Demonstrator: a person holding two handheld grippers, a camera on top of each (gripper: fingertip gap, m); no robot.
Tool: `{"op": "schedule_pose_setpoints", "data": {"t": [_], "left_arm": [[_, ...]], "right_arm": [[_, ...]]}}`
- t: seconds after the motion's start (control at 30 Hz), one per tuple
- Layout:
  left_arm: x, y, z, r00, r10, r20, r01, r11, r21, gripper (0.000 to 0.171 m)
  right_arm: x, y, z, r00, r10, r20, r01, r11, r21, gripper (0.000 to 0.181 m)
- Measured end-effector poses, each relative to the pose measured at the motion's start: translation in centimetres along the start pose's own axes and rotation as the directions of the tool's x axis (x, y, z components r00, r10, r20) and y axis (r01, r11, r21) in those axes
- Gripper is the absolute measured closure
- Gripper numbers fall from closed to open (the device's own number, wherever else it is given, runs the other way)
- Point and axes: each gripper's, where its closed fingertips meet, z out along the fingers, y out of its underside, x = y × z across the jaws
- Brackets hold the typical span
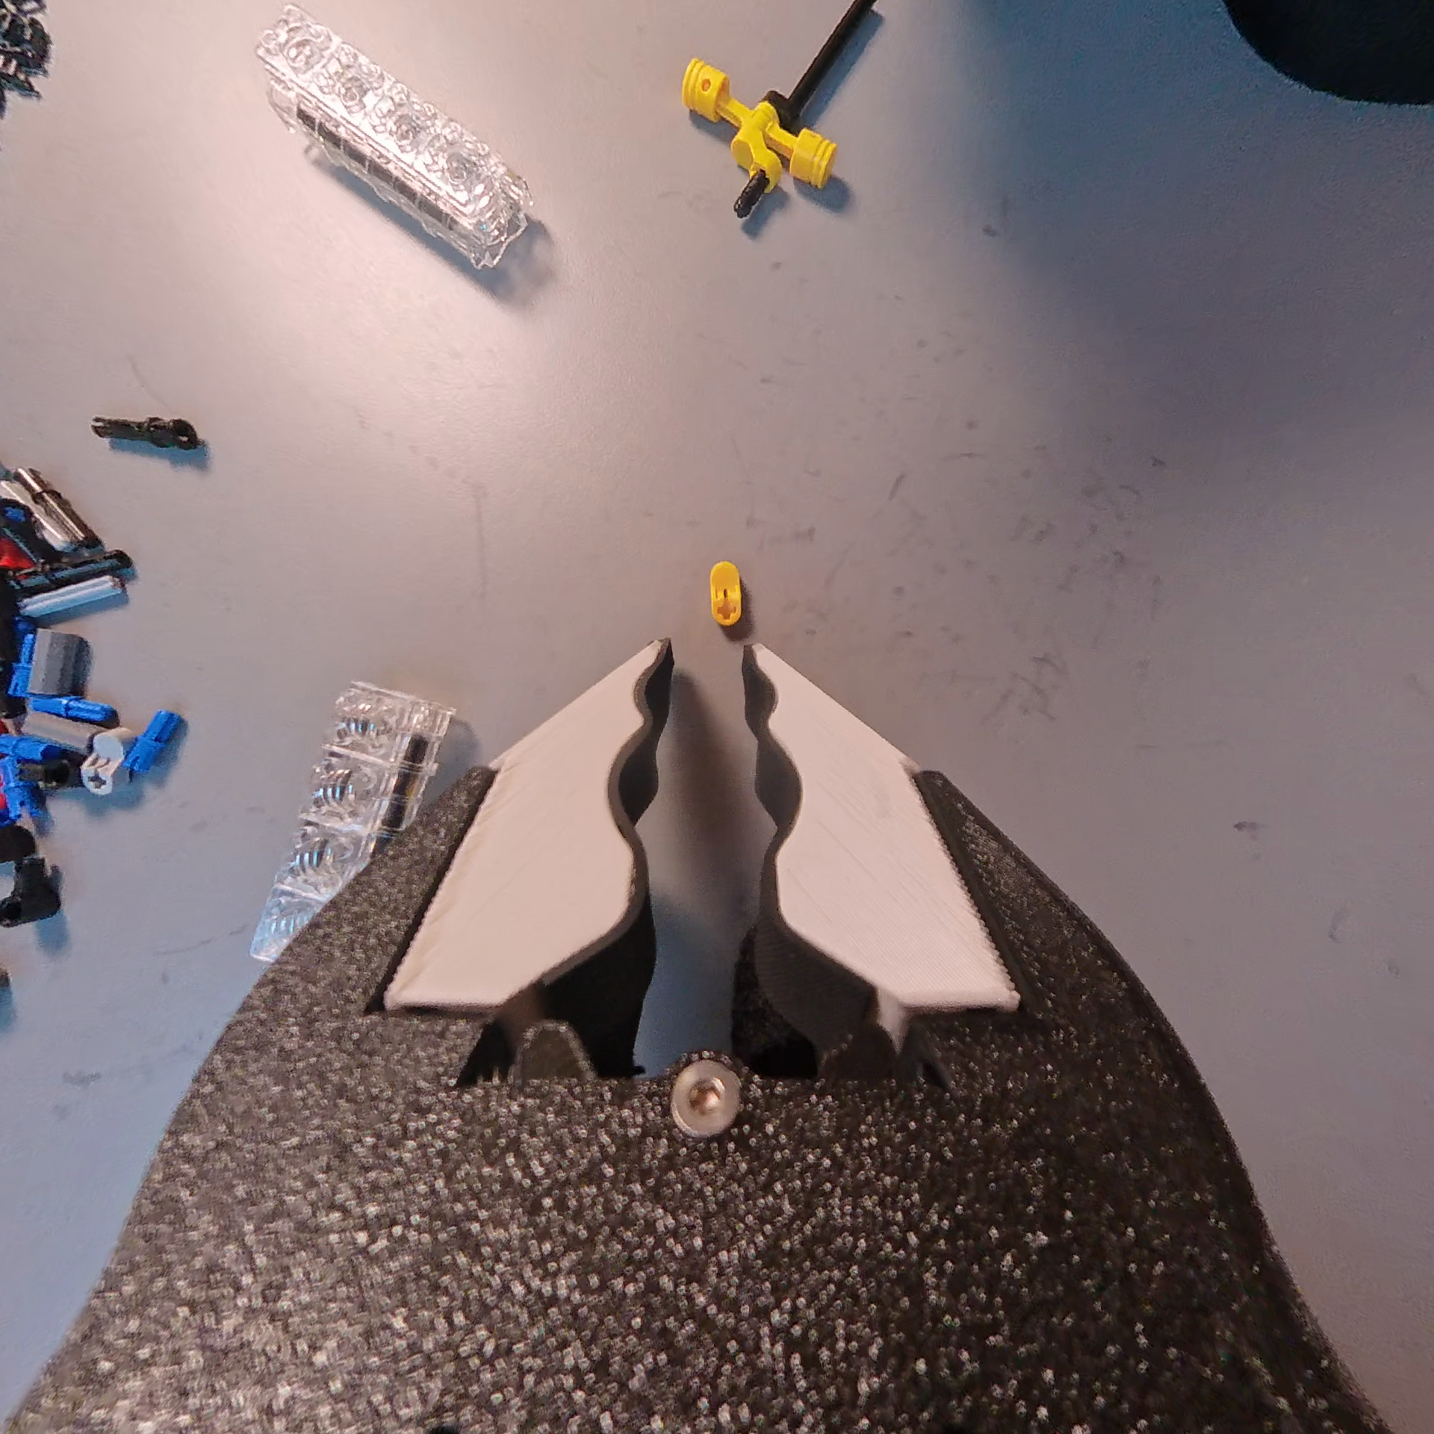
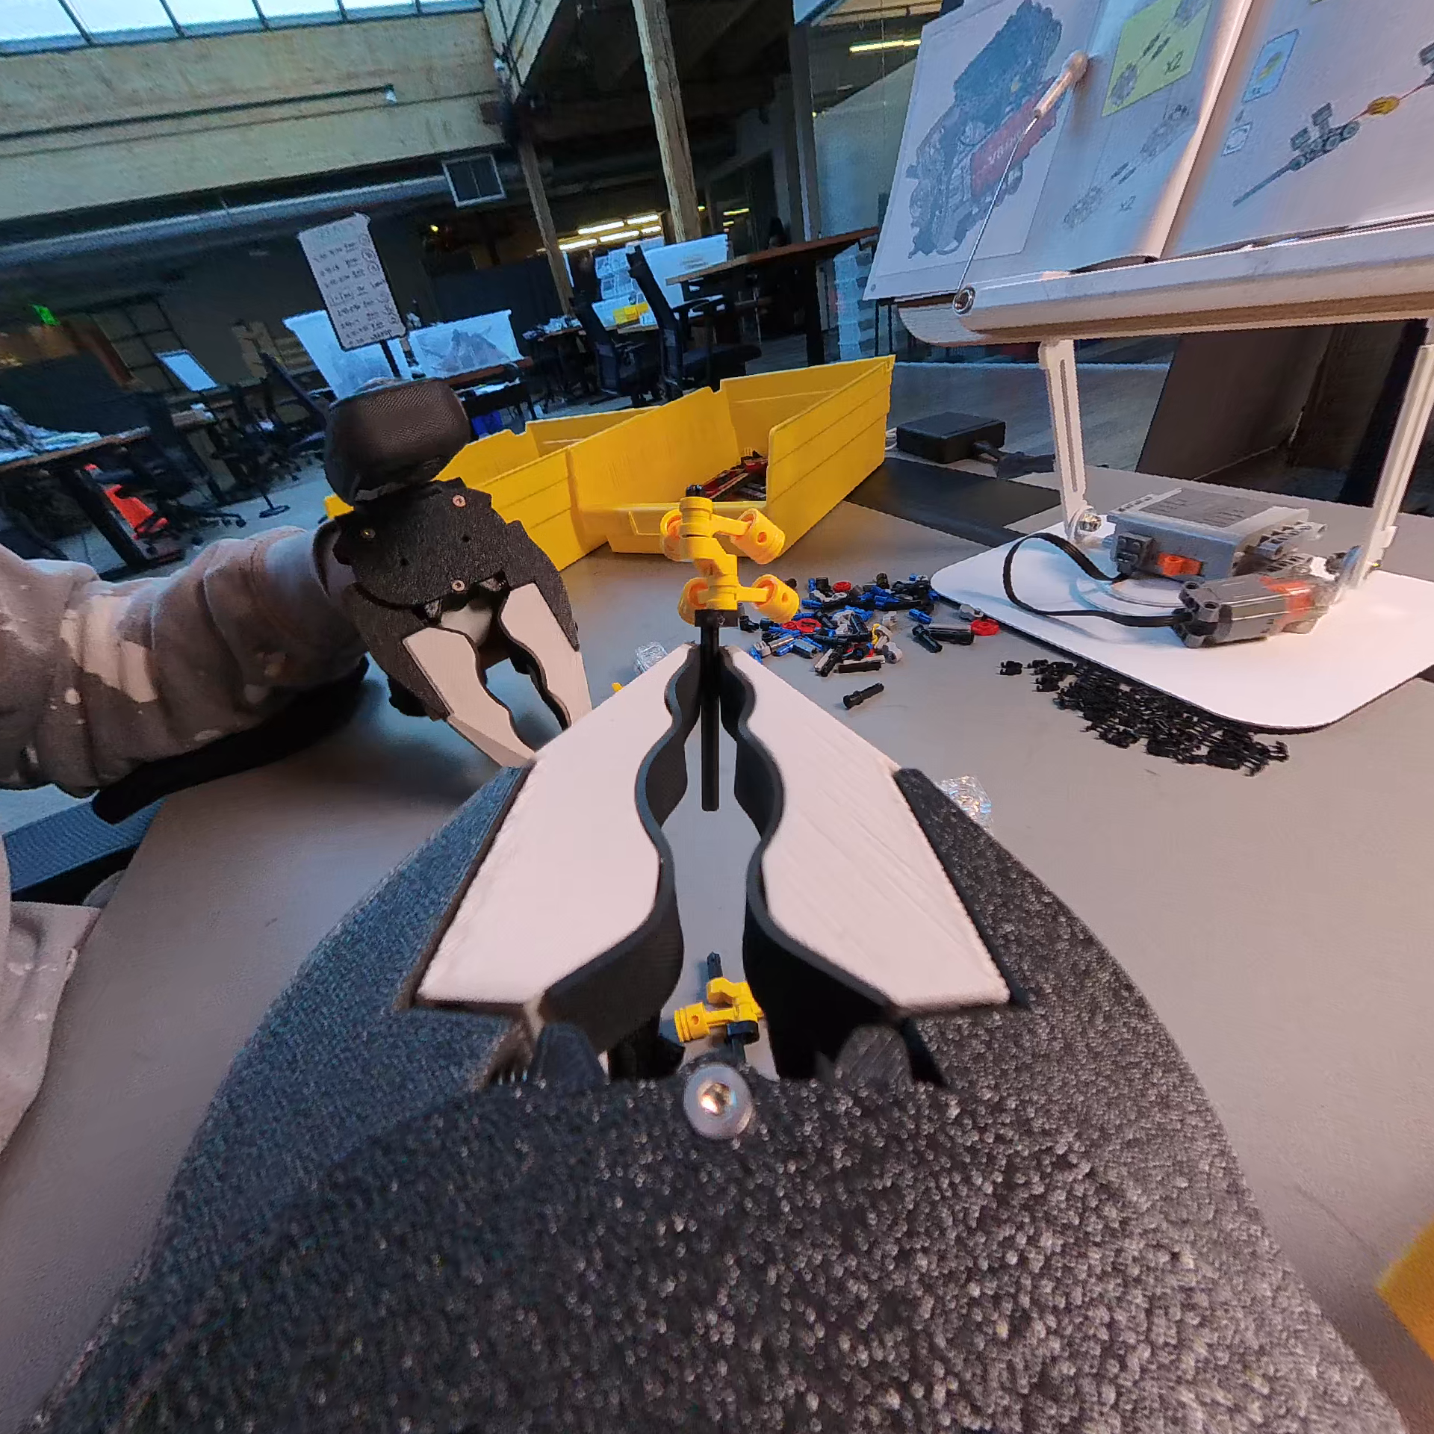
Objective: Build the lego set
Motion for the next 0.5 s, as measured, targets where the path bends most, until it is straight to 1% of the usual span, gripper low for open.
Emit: {"op": "schedule_pose_setpoints", "data": {"t": [0.13, 0.27, 0.5], "left_arm": [[0.2, 0.2, -0.5, 0.999, -0.031, -0.041, 0.032, 0.999, 0.010, 0.154], [0.6, 0.3, -0.2, 0.998, -0.031, -0.063, 0.031, 0.999, 0.004, 0.154], [1.0, -0.5, 0.7, 0.998, -0.020, -0.061, 0.022, 0.999, 0.026, 0.154]], "right_arm": [[-0.2, -0.1, 0.0, 1.000, -0.004, 0.004, 0.004, 1.000, -0.001, 0.178], [-0.3, 0.0, 0.1, 1.000, -0.006, 0.007, 0.006, 1.000, -0.004, 0.178], [-0.4, 0.1, 0.1, 1.000, -0.007, 0.011, 0.007, 1.000, -0.010, 0.178]]}}
